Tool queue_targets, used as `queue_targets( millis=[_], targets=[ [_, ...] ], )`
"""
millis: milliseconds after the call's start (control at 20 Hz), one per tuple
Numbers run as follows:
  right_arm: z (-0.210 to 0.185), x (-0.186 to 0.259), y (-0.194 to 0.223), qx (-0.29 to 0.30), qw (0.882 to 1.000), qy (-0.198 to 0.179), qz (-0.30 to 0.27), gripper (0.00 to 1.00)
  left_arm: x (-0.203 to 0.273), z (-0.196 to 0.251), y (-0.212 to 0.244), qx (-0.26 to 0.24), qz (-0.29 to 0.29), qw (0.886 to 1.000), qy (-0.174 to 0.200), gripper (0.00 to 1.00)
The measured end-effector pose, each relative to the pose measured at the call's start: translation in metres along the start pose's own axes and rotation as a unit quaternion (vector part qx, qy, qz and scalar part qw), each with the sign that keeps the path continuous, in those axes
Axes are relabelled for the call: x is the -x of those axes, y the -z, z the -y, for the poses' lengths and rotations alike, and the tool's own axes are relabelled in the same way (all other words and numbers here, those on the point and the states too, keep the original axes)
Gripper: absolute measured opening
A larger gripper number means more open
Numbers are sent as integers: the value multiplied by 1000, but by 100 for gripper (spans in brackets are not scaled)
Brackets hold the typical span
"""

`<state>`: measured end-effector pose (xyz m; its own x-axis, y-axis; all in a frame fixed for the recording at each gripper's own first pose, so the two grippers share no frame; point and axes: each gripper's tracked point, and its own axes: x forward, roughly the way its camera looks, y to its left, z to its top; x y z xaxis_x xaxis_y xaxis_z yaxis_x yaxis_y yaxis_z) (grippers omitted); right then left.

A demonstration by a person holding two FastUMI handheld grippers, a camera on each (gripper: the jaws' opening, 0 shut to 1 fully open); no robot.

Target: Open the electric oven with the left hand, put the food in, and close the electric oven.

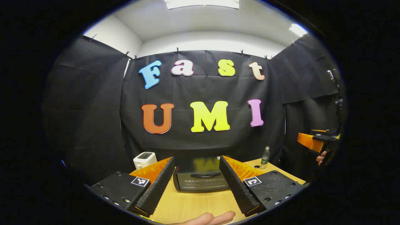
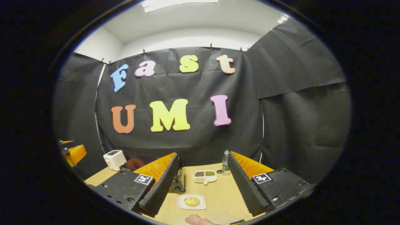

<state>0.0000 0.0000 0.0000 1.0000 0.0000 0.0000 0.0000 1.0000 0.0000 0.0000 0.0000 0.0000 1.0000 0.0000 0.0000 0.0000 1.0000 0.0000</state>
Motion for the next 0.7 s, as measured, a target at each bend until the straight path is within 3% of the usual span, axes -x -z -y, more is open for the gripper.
queue_targets(
  millis=[600,700],
  targets=[
    [15,-4,7,-18,1000,-1,-5,94,-14,-3,12,9,-10,1000,-10,94],
    [16,-5,9,-19,1000,-2,-8,100,-26,-5,18,15,-14,1000,-12,94]
  ],
)
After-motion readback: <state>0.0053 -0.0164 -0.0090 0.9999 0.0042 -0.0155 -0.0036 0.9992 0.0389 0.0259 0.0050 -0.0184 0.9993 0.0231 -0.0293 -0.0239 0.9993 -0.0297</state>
